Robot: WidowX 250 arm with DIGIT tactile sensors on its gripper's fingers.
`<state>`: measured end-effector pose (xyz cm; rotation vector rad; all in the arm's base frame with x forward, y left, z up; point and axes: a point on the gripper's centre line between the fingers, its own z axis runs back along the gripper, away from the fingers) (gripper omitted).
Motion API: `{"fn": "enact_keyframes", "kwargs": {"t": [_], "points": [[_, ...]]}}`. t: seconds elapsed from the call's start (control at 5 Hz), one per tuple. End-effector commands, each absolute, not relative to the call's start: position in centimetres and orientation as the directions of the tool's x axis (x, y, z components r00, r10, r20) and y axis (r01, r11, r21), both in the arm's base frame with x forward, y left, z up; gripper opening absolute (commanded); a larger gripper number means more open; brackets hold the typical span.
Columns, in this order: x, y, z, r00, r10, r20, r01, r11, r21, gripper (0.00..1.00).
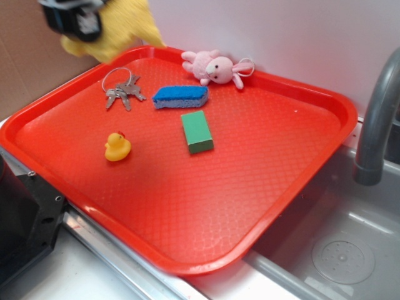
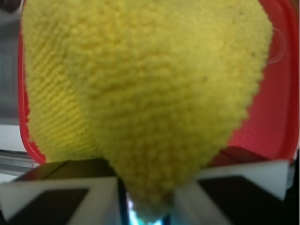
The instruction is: Grab the yellow cloth.
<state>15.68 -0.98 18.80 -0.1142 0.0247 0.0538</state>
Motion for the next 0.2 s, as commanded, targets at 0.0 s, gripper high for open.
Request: {"fn": "enact_keyframes", "kwargs": {"t": [0.0], "points": [[16.18,1.22,18.95,0.999,0.03,-0.036,-0.035,0.991,-0.131,0.0]]}}
